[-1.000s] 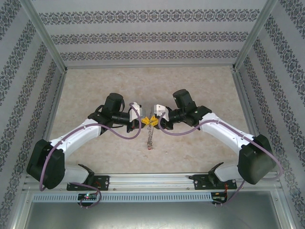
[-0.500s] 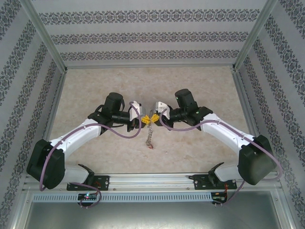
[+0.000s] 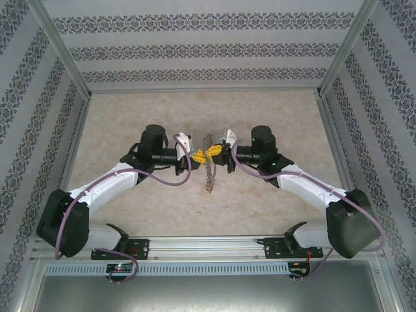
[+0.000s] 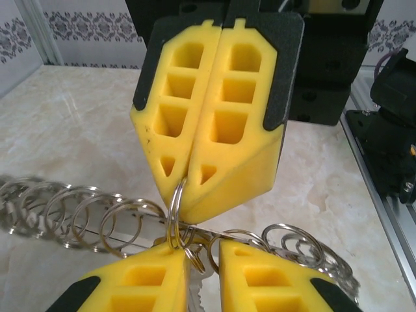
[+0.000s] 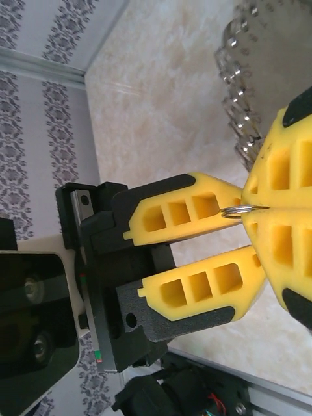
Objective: Put the keys on the keyring
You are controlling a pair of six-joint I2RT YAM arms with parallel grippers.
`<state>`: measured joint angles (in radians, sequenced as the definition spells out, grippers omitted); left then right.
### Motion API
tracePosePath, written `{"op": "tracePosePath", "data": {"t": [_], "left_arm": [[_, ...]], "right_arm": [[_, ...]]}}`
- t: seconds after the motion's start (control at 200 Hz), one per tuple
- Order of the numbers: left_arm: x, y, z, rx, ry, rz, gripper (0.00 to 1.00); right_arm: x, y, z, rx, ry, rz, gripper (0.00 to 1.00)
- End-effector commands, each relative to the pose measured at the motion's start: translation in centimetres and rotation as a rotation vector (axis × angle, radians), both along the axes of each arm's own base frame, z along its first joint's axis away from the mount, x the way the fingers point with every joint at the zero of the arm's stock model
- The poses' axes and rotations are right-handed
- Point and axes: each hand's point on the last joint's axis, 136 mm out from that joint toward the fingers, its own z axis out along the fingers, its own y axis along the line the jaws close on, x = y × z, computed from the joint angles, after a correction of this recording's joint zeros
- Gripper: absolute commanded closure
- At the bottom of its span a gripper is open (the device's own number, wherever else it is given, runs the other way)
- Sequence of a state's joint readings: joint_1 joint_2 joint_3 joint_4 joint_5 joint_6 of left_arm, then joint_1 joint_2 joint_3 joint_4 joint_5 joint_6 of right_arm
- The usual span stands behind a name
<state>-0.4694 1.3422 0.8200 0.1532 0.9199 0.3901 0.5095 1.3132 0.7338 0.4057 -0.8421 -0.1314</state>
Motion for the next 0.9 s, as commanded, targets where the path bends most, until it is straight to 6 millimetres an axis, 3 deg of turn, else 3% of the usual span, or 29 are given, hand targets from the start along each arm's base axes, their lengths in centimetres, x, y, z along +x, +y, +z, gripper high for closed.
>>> {"op": "tracePosePath", "data": {"t": [0.0,0.195,0.52,0.555,0.625,0.824,0.894], "left_arm": [[-0.5,-0.8,0.9,-0.068,0.006,-0.048,0.81],[-0.8,-1.1,0.8,-0.099,0.023,-0.047,0.81],[-0.4,0.1,1.3,-0.105,-0.009,0.047,0.77],[-0.6,0.2,1.3,-0.099,-0.012,0.045,0.70],[-0.9,0.5,1.2,-0.090,-0.011,0.048,0.68],[-0.7,2.7,2.2,-0.116,-0.021,0.122,0.67],[-0.4,3.7,2.9,-0.133,-0.022,0.157,0.62]], "right_arm": [[0.4,0.8,4.6,0.150,-0.126,-0.034,1.00],[1.5,0.9,5.0,0.210,-0.126,-0.127,1.00],[1.4,1.6,4.7,0.208,-0.119,-0.137,1.00],[1.5,1.5,4.7,0.207,-0.119,-0.137,1.00],[1.5,1.4,4.7,0.207,-0.115,-0.133,1.00],[1.4,1.1,4.3,0.197,-0.104,-0.103,1.00],[1.2,1.0,4.3,0.197,-0.106,-0.086,1.00]]}}
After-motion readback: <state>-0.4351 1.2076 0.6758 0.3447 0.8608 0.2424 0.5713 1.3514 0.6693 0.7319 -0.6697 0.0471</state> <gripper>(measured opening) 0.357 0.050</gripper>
